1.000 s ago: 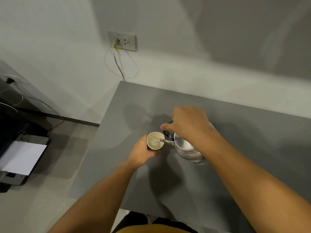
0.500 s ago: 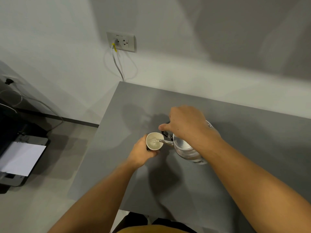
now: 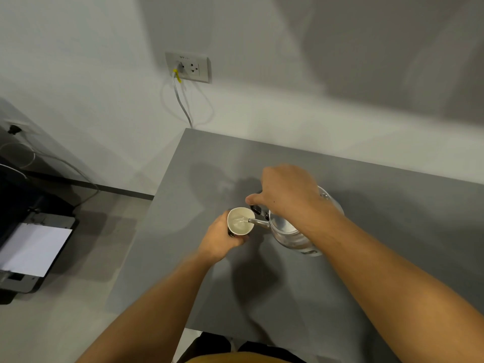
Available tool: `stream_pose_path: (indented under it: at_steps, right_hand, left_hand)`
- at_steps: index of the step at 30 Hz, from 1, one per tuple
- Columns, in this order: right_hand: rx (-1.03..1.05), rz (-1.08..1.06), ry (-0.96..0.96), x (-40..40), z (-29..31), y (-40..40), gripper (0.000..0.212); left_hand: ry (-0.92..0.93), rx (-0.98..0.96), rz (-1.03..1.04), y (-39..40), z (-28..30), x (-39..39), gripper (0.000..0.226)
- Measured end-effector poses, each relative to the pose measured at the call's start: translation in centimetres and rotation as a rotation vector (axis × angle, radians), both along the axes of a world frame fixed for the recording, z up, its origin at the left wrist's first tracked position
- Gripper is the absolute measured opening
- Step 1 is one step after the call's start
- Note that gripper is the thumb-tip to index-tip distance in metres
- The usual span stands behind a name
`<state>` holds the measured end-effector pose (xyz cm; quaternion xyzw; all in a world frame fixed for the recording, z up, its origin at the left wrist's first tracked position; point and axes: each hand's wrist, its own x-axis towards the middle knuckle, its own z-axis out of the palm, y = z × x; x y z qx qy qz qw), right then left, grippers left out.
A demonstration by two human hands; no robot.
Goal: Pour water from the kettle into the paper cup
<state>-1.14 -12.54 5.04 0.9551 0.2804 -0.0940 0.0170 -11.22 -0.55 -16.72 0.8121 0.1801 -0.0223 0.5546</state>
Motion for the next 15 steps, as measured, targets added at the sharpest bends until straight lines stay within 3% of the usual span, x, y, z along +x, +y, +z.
stream_pose_path:
  at_steps: [15]
  right_hand:
    - [-0.017,0.018,0.019,-0.04,0.14,0.47,0.047]
  left_hand:
    - [0.019,0.006,0.006,0.04,0.15,-0.1,0.065]
